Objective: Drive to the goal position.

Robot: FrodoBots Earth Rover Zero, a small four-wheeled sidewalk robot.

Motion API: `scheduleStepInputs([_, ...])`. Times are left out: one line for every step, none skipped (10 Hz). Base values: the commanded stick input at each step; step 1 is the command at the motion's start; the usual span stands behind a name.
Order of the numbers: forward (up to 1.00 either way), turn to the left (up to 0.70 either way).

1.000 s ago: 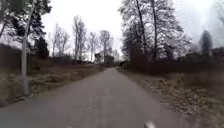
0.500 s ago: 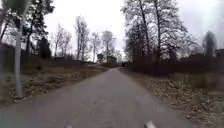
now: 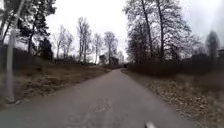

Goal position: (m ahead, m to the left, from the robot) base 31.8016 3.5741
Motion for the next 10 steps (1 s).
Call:
scheduleStepInputs([0.70, 0.00])
scheduleStepInputs([0.70, 0.00])
scheduleStepInputs([0.70, 0.13])
scheduleStepInputs([0.70, 0.01])
scheduleStepInputs([0.70, 0.00])
scheduleStepInputs([0.70, 0.00])
scheduleStepInputs([0.70, 0.00])
scheduleStepInputs([0.70, 0.00])
scheduleStepInputs([0.70, 0.00])
scheduleStepInputs([0.70, 0.00])
